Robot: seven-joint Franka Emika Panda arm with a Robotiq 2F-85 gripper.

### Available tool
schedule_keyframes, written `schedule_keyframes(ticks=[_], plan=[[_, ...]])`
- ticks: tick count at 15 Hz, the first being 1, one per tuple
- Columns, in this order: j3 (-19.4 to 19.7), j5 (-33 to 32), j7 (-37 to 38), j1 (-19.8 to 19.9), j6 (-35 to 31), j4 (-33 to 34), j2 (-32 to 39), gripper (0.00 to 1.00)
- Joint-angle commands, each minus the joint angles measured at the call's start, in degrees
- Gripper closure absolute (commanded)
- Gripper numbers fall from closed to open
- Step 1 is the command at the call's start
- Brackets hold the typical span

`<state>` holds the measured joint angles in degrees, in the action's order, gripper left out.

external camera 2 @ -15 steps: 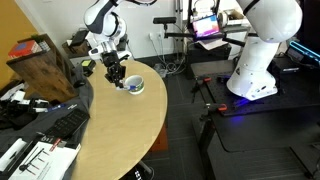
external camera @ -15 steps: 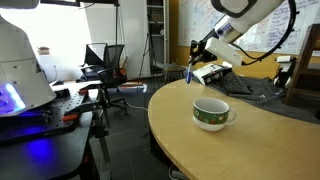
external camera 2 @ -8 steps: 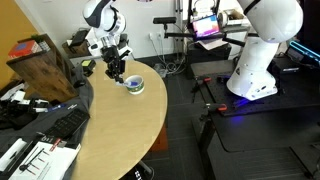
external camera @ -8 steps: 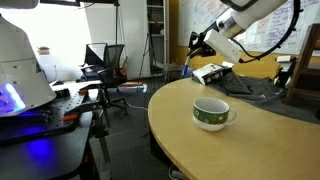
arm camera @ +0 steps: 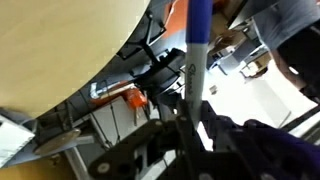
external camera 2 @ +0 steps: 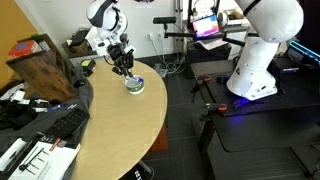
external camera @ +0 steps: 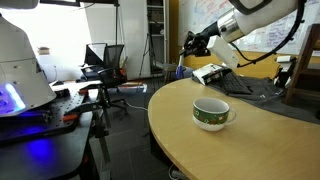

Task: Put the marker in the mug

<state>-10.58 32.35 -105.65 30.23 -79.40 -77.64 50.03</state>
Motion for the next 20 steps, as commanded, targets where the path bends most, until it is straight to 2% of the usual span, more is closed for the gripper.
schedule_keyframes(ticks=[1, 6, 9, 16, 20], plan=[[1.94, -0.98, -9.51, -0.19, 9.85, 8.78, 5.27, 0.95], [1.73, -0.95, -20.63, 0.23, 19.46, 21.69, 14.11, 0.95], [1.78, 0.44, -23.13, 1.36, 23.43, 28.36, 18.38, 0.95], [0.22, 15.43, -11.65, 9.46, 19.43, 35.76, 26.51, 0.95], [1.43, 17.88, -6.32, 8.6, 13.09, 38.11, 29.03, 0.95]])
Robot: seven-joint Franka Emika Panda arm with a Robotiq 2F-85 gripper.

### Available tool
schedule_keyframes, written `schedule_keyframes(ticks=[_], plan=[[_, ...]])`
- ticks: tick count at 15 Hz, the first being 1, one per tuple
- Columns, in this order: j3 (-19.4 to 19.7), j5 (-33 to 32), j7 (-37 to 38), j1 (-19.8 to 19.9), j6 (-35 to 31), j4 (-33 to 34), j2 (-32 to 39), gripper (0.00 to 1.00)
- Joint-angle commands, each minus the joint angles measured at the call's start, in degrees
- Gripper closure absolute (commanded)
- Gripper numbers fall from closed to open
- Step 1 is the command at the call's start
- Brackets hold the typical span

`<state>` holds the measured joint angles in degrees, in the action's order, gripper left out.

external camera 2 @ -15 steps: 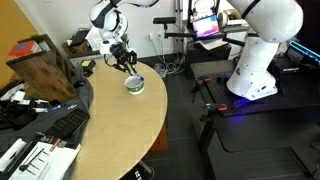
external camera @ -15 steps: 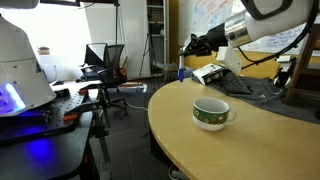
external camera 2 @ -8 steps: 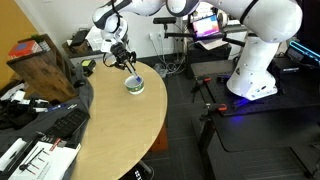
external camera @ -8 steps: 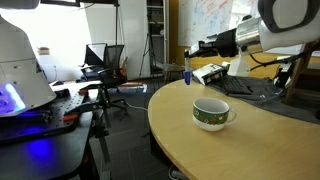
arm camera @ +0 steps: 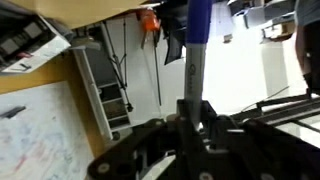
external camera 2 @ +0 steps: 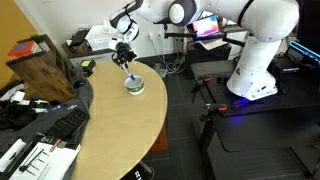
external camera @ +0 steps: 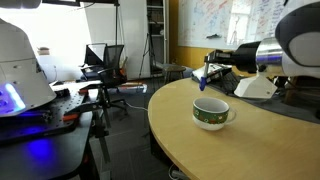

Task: Put the marker in the mug

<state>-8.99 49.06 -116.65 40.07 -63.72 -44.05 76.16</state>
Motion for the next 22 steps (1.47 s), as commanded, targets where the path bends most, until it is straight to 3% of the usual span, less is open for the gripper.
schedule_keyframes(ticks=[1, 12, 13, 15, 21, 22], plan=[[0.06, 0.71, 5.8, -1.81, -3.78, 5.28, 3.52, 0.95], [3.79, -3.77, 9.08, -4.04, -9.31, 8.91, 3.34, 0.95], [3.99, -4.08, 9.2, -4.13, -9.35, 8.91, 3.34, 0.56], [5.06, -6.04, 9.76, -4.86, -9.75, 8.65, 2.76, 0.49], [5.41, -9.13, 15.34, -6.79, -5.27, 7.52, 0.11, 0.02], [5.41, -9.09, 16.93, -7.16, -4.43, 7.09, -0.91, 0.0]])
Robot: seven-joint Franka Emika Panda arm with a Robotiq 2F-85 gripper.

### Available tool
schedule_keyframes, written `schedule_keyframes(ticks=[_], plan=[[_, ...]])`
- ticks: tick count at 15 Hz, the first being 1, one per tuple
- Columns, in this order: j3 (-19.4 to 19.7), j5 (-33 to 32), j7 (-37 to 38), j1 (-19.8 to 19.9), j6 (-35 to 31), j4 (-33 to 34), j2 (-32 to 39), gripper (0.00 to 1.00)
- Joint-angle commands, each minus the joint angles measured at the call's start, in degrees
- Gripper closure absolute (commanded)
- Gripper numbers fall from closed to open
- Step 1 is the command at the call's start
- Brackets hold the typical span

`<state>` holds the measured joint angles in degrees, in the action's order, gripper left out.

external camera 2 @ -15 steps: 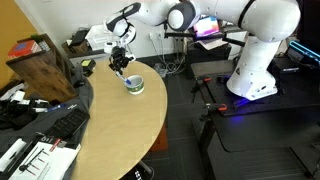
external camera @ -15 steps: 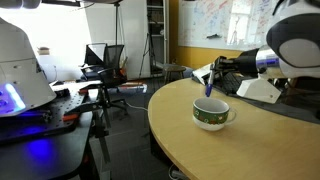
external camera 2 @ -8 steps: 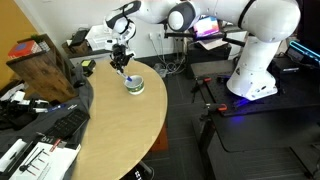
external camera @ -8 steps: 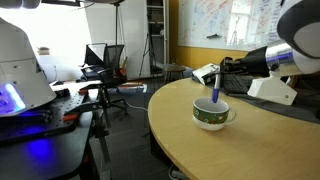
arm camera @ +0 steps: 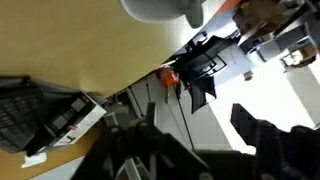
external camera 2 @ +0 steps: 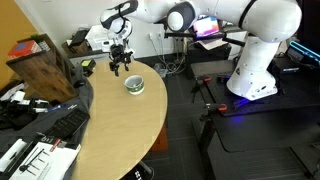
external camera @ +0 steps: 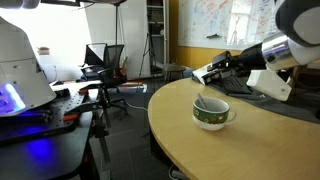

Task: Put the marker in the mug

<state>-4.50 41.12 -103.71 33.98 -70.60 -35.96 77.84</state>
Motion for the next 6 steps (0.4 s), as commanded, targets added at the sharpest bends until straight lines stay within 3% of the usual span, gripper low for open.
schedule_keyframes(ticks=[1, 6], plan=[[0.93, -0.99, 5.88, -1.33, 3.21, -1.45, -3.64, 0.0], [0.43, -0.54, 11.61, -1.55, 9.25, -1.86, -7.01, 0.0]])
